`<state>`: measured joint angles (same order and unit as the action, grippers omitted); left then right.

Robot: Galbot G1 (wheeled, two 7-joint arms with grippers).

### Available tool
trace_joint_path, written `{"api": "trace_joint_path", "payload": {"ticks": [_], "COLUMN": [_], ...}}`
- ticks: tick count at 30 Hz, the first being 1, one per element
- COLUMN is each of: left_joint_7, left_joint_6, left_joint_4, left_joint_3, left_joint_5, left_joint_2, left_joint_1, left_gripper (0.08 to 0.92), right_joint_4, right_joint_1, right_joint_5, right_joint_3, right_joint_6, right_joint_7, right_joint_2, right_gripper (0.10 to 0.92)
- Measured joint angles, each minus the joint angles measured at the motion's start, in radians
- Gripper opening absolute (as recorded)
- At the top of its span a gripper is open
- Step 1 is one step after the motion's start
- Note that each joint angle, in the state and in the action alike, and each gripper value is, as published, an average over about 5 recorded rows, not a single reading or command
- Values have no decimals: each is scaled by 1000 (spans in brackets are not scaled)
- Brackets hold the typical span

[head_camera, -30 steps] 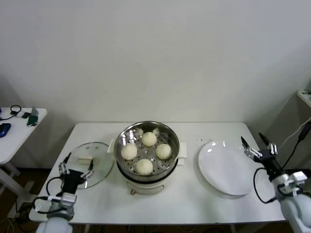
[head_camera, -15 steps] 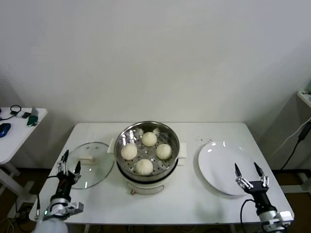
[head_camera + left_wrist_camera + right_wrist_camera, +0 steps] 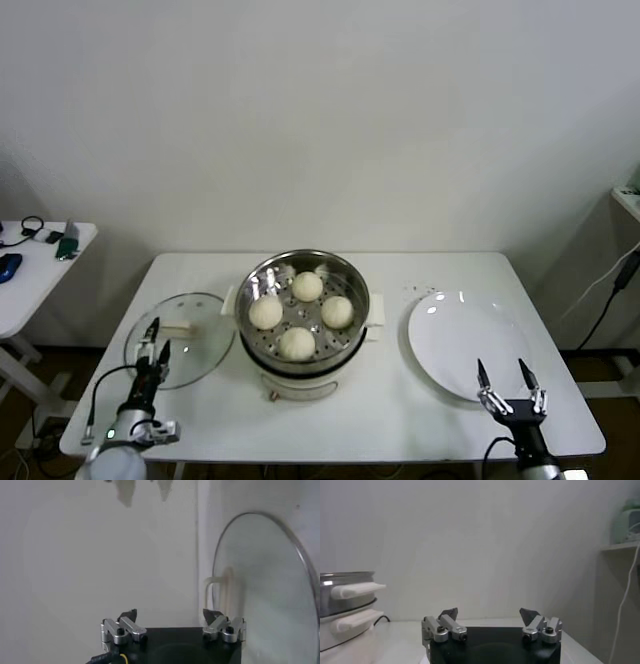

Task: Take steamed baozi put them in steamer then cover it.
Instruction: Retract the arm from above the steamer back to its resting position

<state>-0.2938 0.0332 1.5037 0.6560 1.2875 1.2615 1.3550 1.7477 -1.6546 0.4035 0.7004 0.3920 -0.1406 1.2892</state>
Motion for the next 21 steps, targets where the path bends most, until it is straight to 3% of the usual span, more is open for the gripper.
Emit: {"api": "trace_joint_path", "payload": {"ticks": [21], "left_joint_7": [-10], "left_joint_6": [-9], "left_joint_4": [-142], "left_joint_3": [-32], "left_joint_5": [82], "left_joint_2": [-1], "left_joint_1": [-117], "left_gripper": [823], "right_joint_4": [5], "right_joint_1": [-56], "right_joint_5": [-16], "right_joint_3": [6], "right_joint_6": [54], "right_joint_7": [7], "right_joint_2": [32], "right_gripper": [823]}}
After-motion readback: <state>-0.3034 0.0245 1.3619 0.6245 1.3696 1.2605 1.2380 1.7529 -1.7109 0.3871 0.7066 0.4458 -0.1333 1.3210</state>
